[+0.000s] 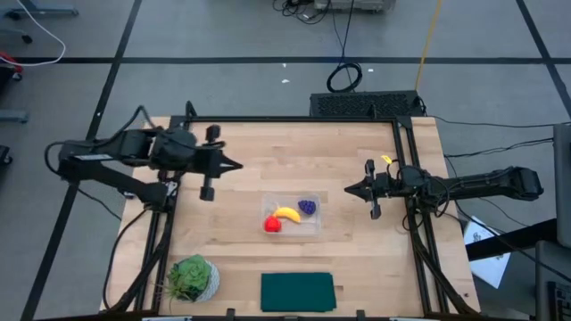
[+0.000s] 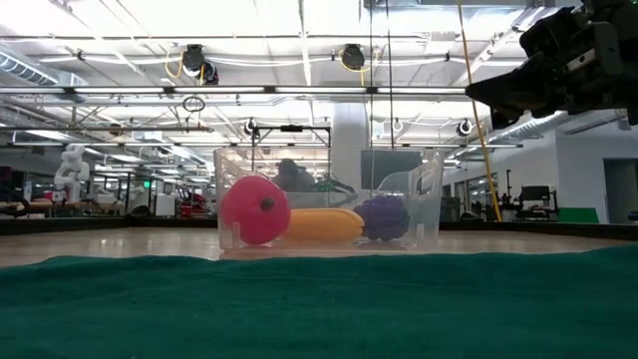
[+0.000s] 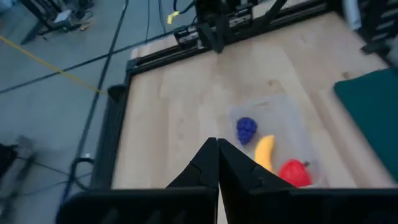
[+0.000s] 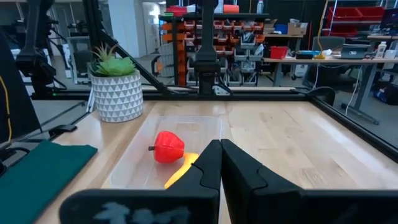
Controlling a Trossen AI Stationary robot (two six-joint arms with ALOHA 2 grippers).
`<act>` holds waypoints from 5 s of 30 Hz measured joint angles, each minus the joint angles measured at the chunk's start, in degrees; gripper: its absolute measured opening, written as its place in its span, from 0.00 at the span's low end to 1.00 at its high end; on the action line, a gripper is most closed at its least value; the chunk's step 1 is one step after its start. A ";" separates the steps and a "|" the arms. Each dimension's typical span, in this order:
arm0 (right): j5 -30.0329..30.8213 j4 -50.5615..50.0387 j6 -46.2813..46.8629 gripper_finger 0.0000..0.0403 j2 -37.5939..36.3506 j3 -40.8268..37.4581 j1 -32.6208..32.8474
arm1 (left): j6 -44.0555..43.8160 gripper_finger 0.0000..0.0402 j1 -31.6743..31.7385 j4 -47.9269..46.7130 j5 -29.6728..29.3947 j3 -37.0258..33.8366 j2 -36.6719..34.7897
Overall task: Pick and placing Produce into tupperware
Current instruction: Return to Home Position
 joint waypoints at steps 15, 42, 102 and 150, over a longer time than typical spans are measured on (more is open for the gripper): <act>3.09 2.61 1.65 0.00 -0.24 0.00 0.00 | -9.31 0.00 0.13 25.12 4.59 -27.71 -20.71; 1.99 11.35 5.99 0.00 -0.94 -1.95 -6.01 | -5.92 0.00 0.22 40.87 3.35 -54.79 -45.56; -5.05 -17.34 2.76 0.00 -27.32 -0.42 -4.35 | -2.61 0.00 -0.70 36.40 4.14 -68.03 -59.80; -11.08 -19.80 3.02 0.00 -27.32 -1.95 -4.35 | -7.32 0.00 2.10 43.35 11.24 -74.94 -59.78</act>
